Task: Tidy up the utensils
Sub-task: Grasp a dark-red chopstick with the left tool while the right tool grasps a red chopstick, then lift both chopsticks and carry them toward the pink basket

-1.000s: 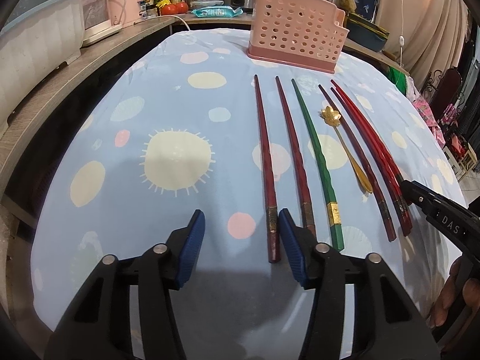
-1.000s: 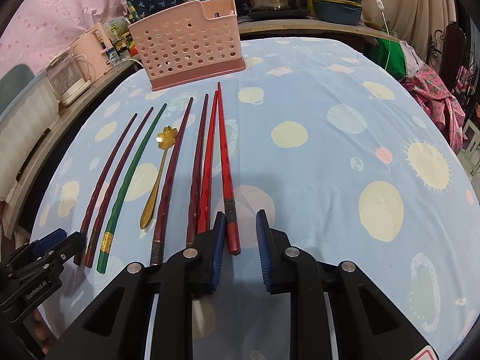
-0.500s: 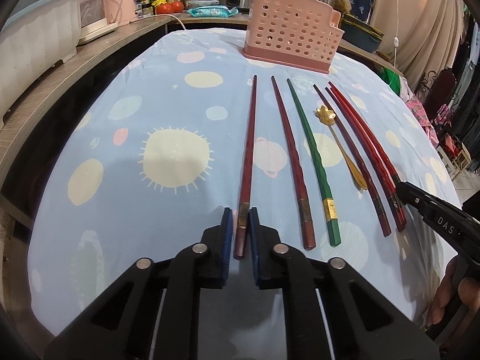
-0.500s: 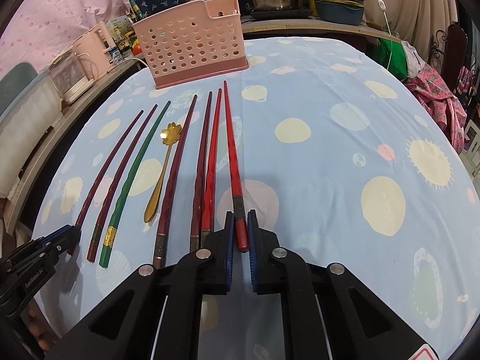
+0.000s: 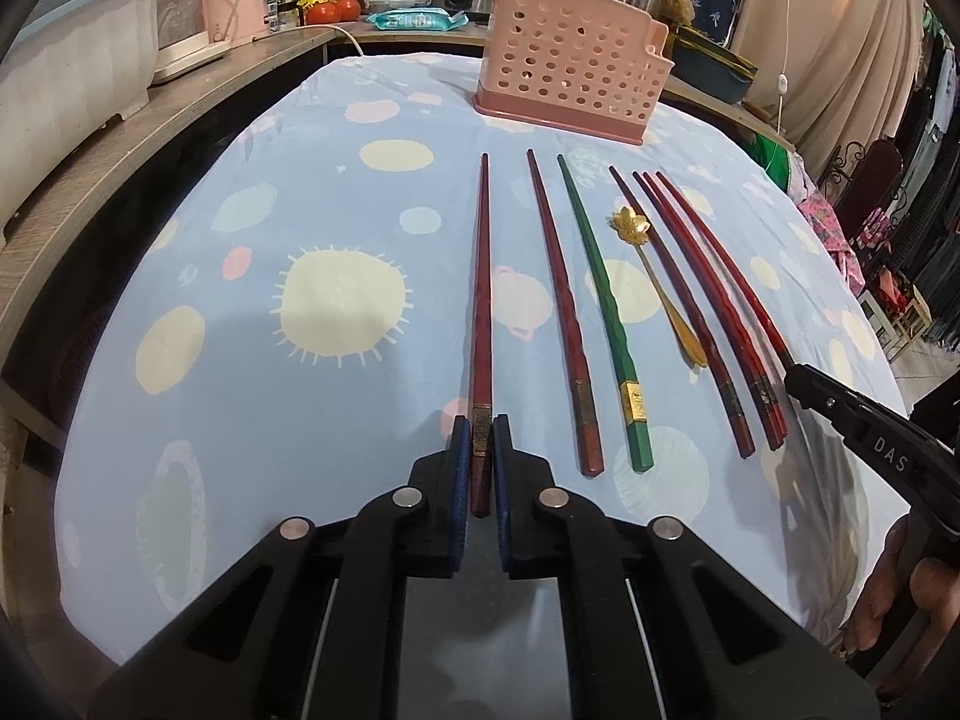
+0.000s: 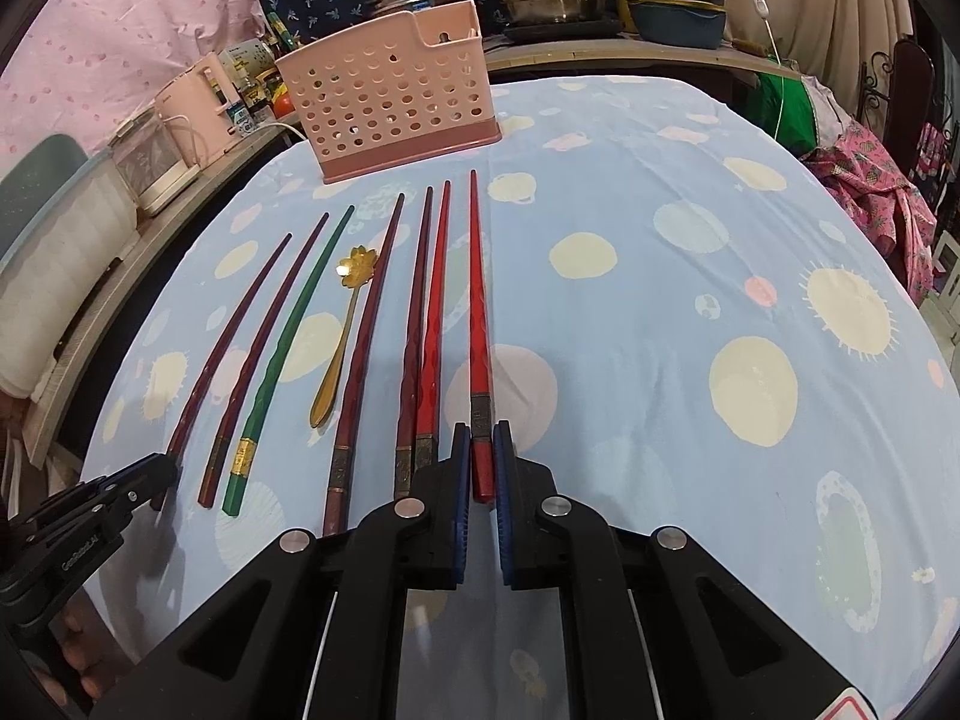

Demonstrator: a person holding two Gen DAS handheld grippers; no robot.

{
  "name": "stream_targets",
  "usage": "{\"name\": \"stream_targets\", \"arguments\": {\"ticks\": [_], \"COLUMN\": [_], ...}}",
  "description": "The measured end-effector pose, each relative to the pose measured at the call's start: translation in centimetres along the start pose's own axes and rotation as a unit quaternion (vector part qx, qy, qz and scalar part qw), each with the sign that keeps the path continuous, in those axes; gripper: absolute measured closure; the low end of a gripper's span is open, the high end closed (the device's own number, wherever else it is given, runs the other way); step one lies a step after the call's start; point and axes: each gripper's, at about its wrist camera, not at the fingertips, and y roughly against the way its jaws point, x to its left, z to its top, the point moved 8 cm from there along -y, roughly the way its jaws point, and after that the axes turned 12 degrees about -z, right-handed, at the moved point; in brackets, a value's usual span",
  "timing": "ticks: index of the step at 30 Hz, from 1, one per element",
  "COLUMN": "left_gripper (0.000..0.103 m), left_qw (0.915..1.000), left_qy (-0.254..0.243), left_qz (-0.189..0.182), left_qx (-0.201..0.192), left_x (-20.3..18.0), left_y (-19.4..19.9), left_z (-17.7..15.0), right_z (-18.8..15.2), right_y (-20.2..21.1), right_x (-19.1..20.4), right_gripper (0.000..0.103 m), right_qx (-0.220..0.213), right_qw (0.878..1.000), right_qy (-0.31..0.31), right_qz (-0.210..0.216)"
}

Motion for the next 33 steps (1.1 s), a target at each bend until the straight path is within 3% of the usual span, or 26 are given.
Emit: {"name": "stream_targets", "arguments": {"ticks": [15, 33], "left_gripper": [0.096, 0.096], "left_qw": [0.9982, 0.9844], "left_qy": [-0.001, -0.022], "left_qz": [-0.015, -0.039], "left_qx": [-0.058, -0.17], "left_x": [-1.2, -3.6], "left_y": [5.0, 11.8], "left_z": [3.6, 14.1], "right_z": [3.2, 11.6], "right_y": [5.6, 12.4], "right_x": [-1.0, -2.9], "right_gripper": [0.096, 0.096], "right_qx": [-0.062, -0.16], "right_qw": [0.997, 0.985], "right_qy": [-0.025, -0.053], "right_qz": [0.023, 0.041]}}
